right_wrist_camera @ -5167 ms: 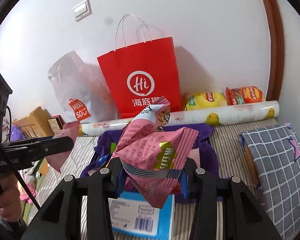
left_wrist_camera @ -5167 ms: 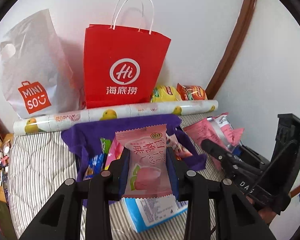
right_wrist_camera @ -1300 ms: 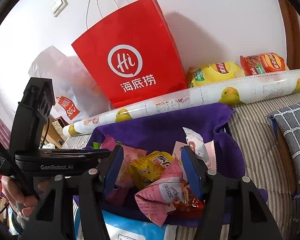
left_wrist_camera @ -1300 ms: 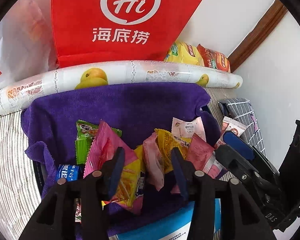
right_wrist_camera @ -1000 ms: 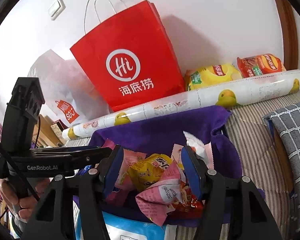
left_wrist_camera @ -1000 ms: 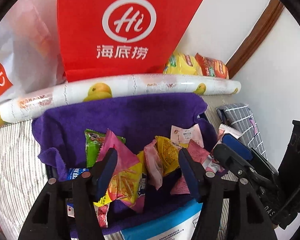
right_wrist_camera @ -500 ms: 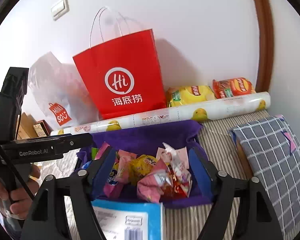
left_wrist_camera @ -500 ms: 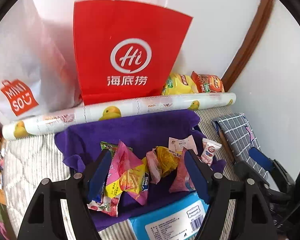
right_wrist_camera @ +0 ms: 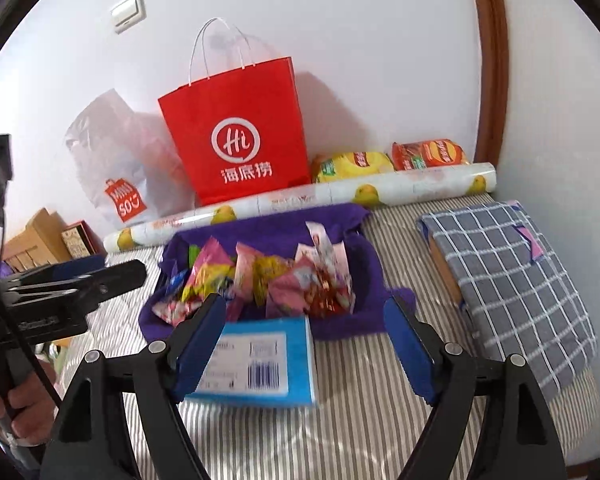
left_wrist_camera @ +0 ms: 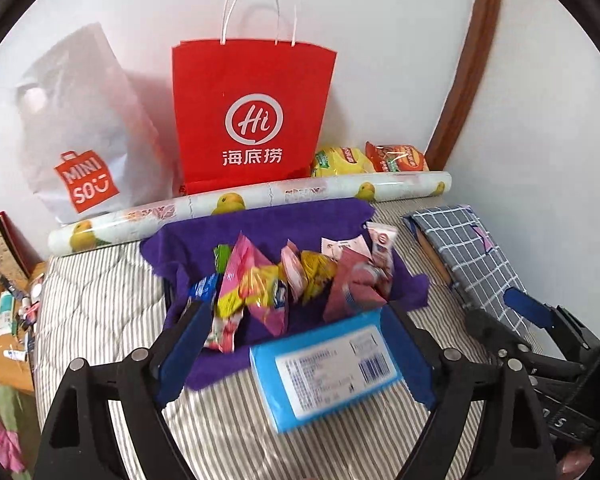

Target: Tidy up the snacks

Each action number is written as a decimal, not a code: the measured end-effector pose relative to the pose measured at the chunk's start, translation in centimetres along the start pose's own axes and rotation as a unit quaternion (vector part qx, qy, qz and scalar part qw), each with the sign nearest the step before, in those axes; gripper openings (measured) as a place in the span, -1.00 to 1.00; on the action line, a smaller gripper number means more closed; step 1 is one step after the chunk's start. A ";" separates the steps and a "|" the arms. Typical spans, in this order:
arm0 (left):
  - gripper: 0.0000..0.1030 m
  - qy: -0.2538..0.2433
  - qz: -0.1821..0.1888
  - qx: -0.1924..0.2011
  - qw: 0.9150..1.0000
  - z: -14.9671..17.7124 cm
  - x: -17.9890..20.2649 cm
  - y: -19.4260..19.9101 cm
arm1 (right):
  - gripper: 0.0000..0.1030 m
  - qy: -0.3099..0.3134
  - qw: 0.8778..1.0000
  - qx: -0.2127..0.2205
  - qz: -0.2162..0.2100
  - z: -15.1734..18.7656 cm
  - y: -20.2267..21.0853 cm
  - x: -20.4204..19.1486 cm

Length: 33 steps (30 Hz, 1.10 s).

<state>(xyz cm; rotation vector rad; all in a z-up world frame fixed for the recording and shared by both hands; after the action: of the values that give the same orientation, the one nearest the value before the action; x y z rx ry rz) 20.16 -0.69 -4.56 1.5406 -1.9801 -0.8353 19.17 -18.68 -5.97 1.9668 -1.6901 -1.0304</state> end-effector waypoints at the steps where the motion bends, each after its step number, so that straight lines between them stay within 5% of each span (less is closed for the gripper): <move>1: 0.75 -0.001 -0.004 0.004 1.000 0.4 0.2 0.6 | 0.57 -0.001 1.000 0.000 0.003 0.5 0.5 0.1; 16: 0.95 0.008 -0.043 0.049 0.998 6.5 4.4 9.3 | 0.99 0.001 0.999 0.038 0.038 5.4 10.0 2.2; 33: 0.99 -0.014 -0.073 0.072 0.995 7.6 7.9 12.0 | 0.99 -0.028 0.997 0.067 0.029 6.0 14.4 5.6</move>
<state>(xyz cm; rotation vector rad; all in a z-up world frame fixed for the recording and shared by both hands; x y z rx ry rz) 4.84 -4.99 -1.04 1.7833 -2.0053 -0.7901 4.92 -26.12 -1.90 1.9737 -1.8806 -0.9843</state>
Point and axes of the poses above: each gripper's, at about its wrist camera, not at the fingertips, and y roughly against the way its jaws point, x to its right, z to its underside, the point moved 6 cm from there along -y, roughly the way its jaws point, and after that the axes turned 10 degrees about -y, right-handed, at the moved point
